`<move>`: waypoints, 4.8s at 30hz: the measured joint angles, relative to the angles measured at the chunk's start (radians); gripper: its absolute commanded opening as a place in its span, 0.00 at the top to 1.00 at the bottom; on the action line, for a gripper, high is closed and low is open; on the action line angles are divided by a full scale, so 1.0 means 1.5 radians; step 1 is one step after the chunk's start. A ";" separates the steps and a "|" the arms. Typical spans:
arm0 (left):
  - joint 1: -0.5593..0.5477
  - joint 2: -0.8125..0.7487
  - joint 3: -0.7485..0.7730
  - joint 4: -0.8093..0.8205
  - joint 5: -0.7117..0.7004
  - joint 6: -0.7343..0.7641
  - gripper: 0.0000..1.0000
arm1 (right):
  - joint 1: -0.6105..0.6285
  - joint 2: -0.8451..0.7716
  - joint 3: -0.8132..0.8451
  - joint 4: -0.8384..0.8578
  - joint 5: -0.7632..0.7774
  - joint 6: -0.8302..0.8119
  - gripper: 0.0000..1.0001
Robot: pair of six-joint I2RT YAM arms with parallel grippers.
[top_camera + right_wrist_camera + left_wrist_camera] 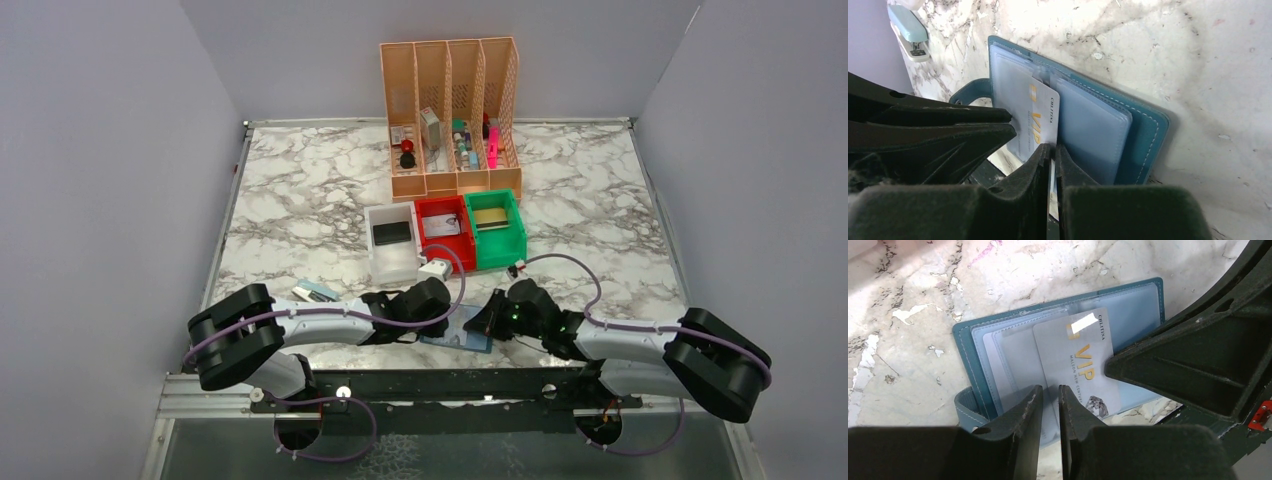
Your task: Take the credit cards out of the card holder
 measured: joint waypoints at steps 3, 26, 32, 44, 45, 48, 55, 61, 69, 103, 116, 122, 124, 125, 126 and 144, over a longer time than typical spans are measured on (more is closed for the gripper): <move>0.000 0.000 -0.001 0.001 0.001 0.003 0.79 | 0.000 0.006 -0.003 0.016 -0.001 0.013 0.80; 0.000 -0.001 -0.002 0.002 0.002 0.013 0.81 | 0.000 0.007 -0.064 0.135 -0.006 0.101 0.80; 0.000 -0.001 -0.002 0.002 0.002 0.013 0.81 | 0.000 0.023 -0.064 0.142 -0.007 0.113 0.82; 0.000 -0.001 -0.002 0.001 0.003 0.013 0.82 | 0.000 0.088 -0.064 0.221 -0.030 0.129 0.99; 0.000 -0.001 -0.002 0.001 0.003 0.013 0.82 | 0.000 0.087 -0.064 0.222 -0.030 0.128 0.99; 0.000 -0.004 -0.002 -0.003 0.003 0.013 0.82 | 0.000 0.069 -0.064 0.209 -0.027 0.123 0.99; 0.000 -0.021 -0.007 -0.027 0.003 0.019 0.81 | -0.001 -0.086 -0.064 0.059 0.011 0.096 0.99; 0.000 -0.039 -0.010 -0.048 0.003 0.026 0.79 | -0.001 -0.267 -0.063 -0.069 0.063 0.061 0.99; 0.000 -0.077 -0.009 -0.057 0.005 0.044 0.62 | -0.001 -0.356 -0.056 -0.171 0.094 -0.004 0.99; 0.146 -0.438 0.082 -0.414 -0.246 0.151 0.01 | -0.003 -0.090 0.216 -0.030 0.092 -0.685 0.99; 0.146 -0.401 0.082 -0.424 -0.250 0.170 0.01 | -0.004 0.131 0.321 0.034 0.159 -0.995 0.99; 0.146 -0.410 0.082 -0.432 -0.252 0.170 0.01 | -0.004 0.202 0.350 0.065 0.194 -1.073 0.99; 0.146 -0.415 0.082 -0.433 -0.253 0.170 0.01 | -0.004 0.230 0.364 0.077 0.203 -1.098 0.99; 0.146 -0.420 0.082 -0.433 -0.253 0.170 0.01 | -0.004 0.248 0.371 0.087 0.208 -1.111 0.99; 0.146 -0.423 0.082 -0.434 -0.253 0.170 0.01 | -0.004 0.264 0.377 0.100 0.212 -1.124 0.99; 0.146 -0.439 0.082 -0.435 -0.253 0.170 0.01 | -0.036 0.406 0.402 0.260 0.231 -1.263 0.98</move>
